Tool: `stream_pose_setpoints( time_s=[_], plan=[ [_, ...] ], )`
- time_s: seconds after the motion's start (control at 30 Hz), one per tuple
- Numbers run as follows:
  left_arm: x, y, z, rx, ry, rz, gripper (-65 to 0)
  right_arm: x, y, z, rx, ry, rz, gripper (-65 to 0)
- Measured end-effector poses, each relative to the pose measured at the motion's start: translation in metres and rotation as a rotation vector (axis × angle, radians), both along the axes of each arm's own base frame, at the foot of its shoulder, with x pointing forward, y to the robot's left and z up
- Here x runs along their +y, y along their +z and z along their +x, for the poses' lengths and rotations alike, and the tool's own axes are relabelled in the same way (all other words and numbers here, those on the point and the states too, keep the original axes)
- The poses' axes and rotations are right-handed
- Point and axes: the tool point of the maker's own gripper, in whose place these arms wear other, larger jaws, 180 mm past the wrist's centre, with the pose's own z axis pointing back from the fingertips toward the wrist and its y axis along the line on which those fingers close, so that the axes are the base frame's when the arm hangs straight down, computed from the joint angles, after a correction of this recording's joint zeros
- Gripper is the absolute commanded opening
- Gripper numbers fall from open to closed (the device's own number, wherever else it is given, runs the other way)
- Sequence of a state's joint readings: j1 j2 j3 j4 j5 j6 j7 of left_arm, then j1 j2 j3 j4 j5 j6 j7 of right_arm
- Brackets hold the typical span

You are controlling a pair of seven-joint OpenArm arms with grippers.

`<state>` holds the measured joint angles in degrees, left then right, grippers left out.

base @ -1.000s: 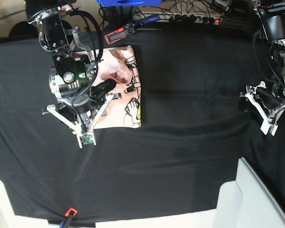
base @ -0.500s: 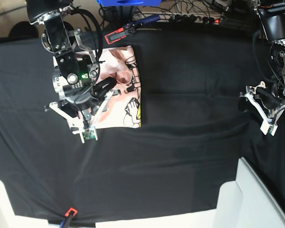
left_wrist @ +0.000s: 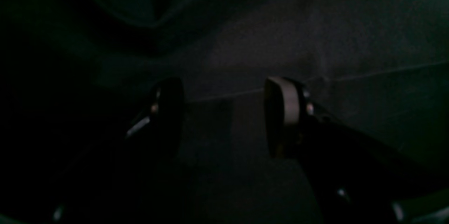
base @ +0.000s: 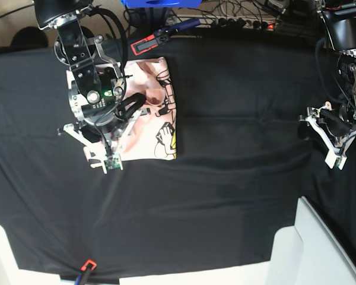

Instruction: Fold the T-shirt properly

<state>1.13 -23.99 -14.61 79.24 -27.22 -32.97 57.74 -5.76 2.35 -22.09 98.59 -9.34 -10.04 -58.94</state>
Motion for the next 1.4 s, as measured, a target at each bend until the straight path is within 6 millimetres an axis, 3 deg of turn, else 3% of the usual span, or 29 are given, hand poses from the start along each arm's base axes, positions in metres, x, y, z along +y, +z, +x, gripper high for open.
stream_pose_setpoints(
  time_s=[0.13, 0.23, 0.37, 0.43, 0.6, 0.73, 0.9, 1.13, 1.2, 1.33, 1.4],
  plan=[
    [0.000, 0.000, 0.000, 0.000, 0.000, 0.000, -29.2, 0.000, 0.000, 0.000, 0.000, 0.000, 0.000, -58.3],
    [0.000, 0.000, 0.000, 0.000, 0.000, 0.000, -29.2, 0.000, 0.000, 0.000, 0.000, 0.000, 0.001, -64.6],
    [0.000, 0.000, 0.000, 0.000, 0.000, 0.000, -29.2, 0.001, 0.000, 0.000, 0.001, 0.002, 0.001, -64.4],
    [0.000, 0.000, 0.000, 0.000, 0.000, 0.000, -29.2, 0.009, 0.000, -0.002, -0.002, 0.033, -0.008, -64.6],
    [0.000, 0.000, 0.000, 0.000, 0.000, 0.000, -29.2, 0.056, -0.002, -0.020, 0.043, 0.160, 0.024, -64.6],
    [-0.001, 0.000, 0.000, -0.001, 0.000, -0.002, -29.2, 0.080, 0.013, -0.007, 0.004, 0.183, 0.063, -64.6],
    [0.000, 0.000, 0.000, 0.000, 0.001, 0.000, -29.2, 0.087, 0.023, 0.005, -0.025, 0.182, 0.078, -64.6],
    [0.000, 0.000, 0.000, 0.000, 0.001, 0.000, -29.2, 0.094, 0.008, 0.006, 0.023, 0.178, 0.071, -63.7],
    [0.000, 0.000, 0.000, 0.000, 0.001, -0.001, -29.2, 0.096, 0.009, 0.007, 0.018, 0.177, 0.078, -59.2],
    [0.000, 0.000, 0.000, 0.000, 0.001, 0.000, -29.2, 0.099, 0.021, 0.012, -0.020, 0.177, 0.098, -37.9],
    [0.000, 0.000, 0.000, 0.000, 0.000, 0.000, -29.2, 0.098, 0.034, 0.015, -0.053, 0.172, 0.111, -36.7]
  ],
)
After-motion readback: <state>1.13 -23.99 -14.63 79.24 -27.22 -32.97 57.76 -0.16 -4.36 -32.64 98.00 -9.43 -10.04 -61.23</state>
